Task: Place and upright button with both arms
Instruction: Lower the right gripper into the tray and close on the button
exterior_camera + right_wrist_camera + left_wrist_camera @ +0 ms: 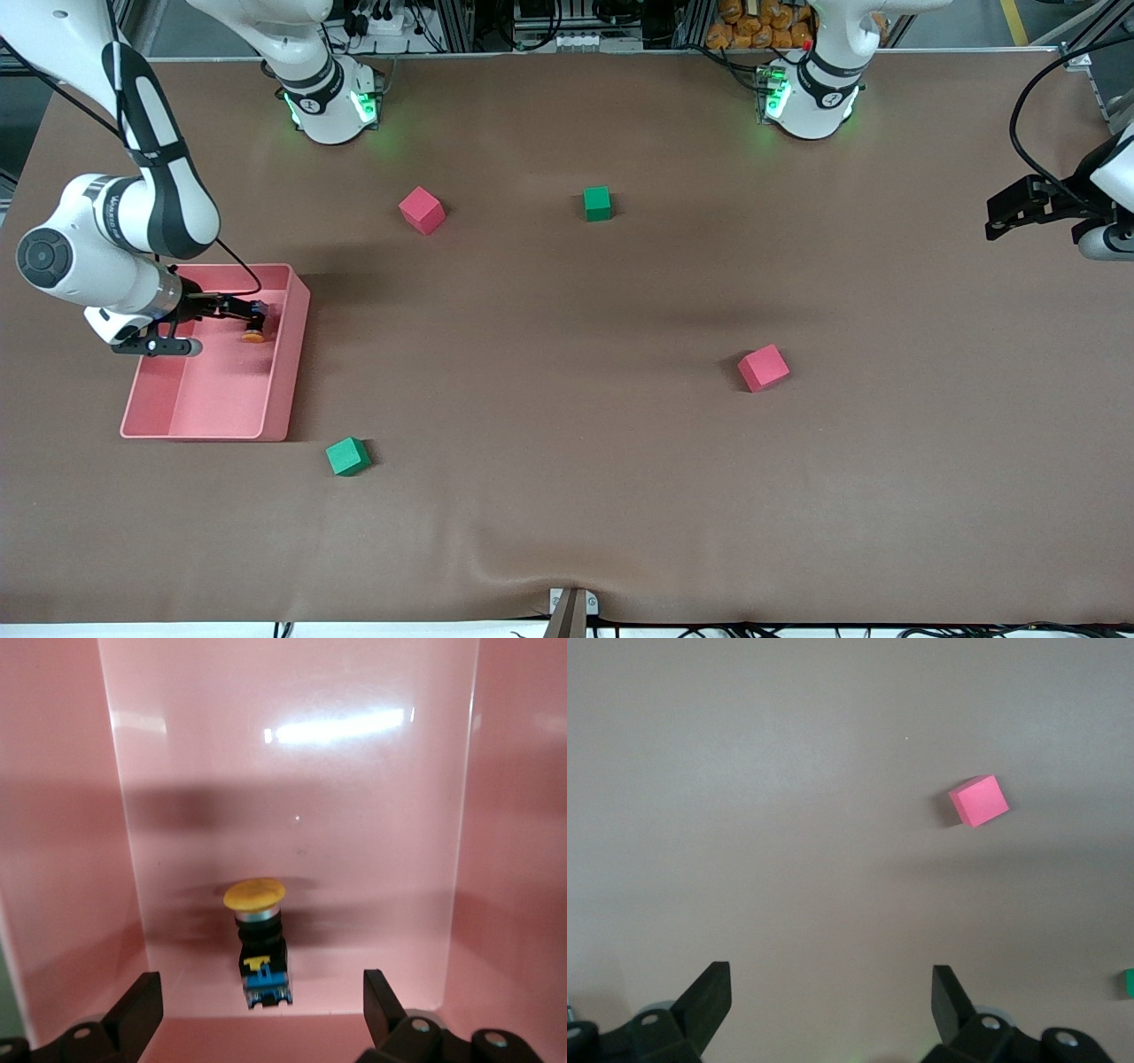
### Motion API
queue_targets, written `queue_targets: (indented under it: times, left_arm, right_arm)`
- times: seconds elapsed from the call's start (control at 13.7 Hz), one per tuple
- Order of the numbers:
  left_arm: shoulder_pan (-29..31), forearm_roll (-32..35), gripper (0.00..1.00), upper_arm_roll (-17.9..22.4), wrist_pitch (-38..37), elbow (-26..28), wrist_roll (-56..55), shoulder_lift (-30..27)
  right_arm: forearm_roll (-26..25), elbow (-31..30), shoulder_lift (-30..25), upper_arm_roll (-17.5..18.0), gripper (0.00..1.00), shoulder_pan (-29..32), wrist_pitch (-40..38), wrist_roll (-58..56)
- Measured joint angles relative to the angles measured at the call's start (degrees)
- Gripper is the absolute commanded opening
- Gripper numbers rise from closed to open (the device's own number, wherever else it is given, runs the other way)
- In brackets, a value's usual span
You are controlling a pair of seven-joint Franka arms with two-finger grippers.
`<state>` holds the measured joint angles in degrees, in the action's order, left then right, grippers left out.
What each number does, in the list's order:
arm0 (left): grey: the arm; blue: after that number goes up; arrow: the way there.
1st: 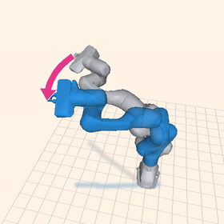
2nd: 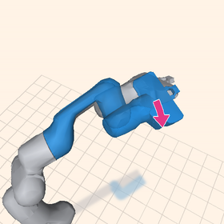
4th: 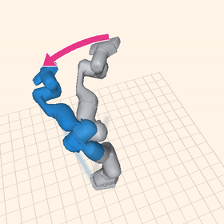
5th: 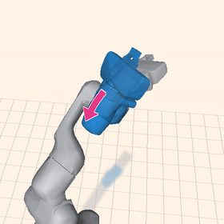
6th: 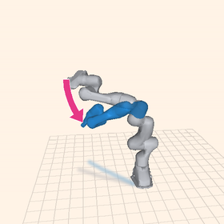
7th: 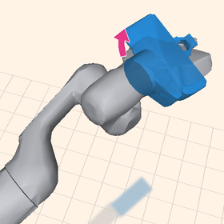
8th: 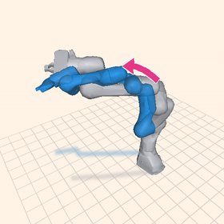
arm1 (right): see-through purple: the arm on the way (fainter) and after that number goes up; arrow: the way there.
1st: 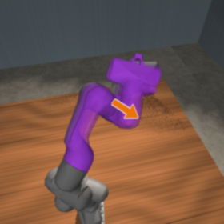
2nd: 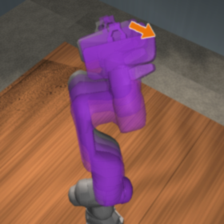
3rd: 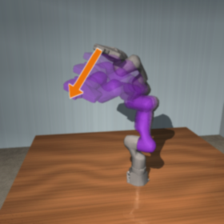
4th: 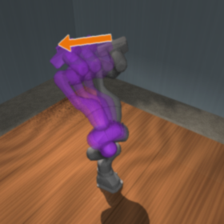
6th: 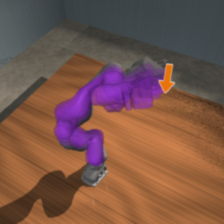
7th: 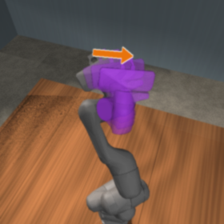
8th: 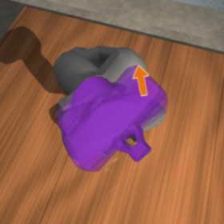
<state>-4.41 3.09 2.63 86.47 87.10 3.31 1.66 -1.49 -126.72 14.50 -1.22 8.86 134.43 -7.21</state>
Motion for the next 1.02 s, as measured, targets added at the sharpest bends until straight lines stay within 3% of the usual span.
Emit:
queue_targets:
  times: [0.29, 1.02]
  left_arm:
    - [0.1, -0.2, 1.00, 0.0, -0.2, 0.0, -0.1, 0.0]
    - [0.1, -0.3, 1.00, 0.0, -0.5, 0.0, -0.3, 0.0]
  right_arm:
    - [0.0, -4.6, 1.2, 0.1, 1.00, 0.0, 5.4, 0.0]
    - [0.0, -6.5, 3.9, 0.1, 1.00, 0.0, 5.6, 0.0]
